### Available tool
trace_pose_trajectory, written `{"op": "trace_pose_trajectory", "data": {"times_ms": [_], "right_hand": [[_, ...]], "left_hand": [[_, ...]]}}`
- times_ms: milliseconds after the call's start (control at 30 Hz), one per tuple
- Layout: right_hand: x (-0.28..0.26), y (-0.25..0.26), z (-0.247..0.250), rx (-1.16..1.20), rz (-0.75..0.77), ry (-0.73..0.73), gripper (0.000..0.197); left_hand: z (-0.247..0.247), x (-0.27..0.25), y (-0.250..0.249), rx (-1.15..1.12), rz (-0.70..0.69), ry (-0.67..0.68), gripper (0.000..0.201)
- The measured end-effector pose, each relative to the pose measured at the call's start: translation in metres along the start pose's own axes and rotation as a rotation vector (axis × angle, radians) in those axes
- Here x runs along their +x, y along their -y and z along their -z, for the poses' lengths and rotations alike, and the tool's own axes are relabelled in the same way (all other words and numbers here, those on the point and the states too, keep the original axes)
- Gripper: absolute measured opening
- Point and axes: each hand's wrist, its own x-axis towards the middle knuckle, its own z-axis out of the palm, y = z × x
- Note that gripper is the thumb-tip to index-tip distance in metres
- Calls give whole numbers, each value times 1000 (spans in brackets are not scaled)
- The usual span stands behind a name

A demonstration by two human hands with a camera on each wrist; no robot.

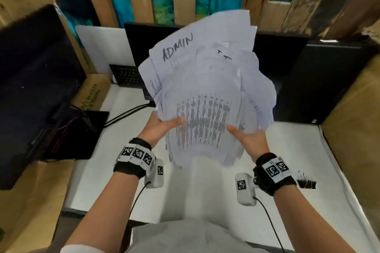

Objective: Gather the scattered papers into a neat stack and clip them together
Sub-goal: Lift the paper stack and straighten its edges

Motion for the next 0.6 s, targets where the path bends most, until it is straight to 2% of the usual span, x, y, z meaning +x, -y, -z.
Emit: {"op": "trace_pose_trajectory", "data": {"times_ms": [100,133,200,267,333,400,500,567,600], "right_hand": [[9,-12,0,38,-74,-6,46],[10,-8,-2,57,-77,-24,45],[15,6,-4,85,-29,-69,37],[15,25,-5,106,43,-82,27],[17,35,0,102,124,-70,47],[19,37,11,53,123,-8,57],[21,24,19,-172,-114,125,69],[22,18,14,-187,-135,133,55],[24,17,10,-169,-118,102,50]], "left_hand": [[-3,2,7,-12,115,-25,63],[-4,4,7,-18,150,-29,59],[-6,7,0,-12,171,-4,52],[-3,12,-7,8,151,-7,65],[7,20,-9,13,153,-16,65],[19,23,-9,88,202,37,68],[21,22,-5,143,235,141,22],[9,19,-3,170,209,156,27],[5,20,-4,165,171,148,36]]}}
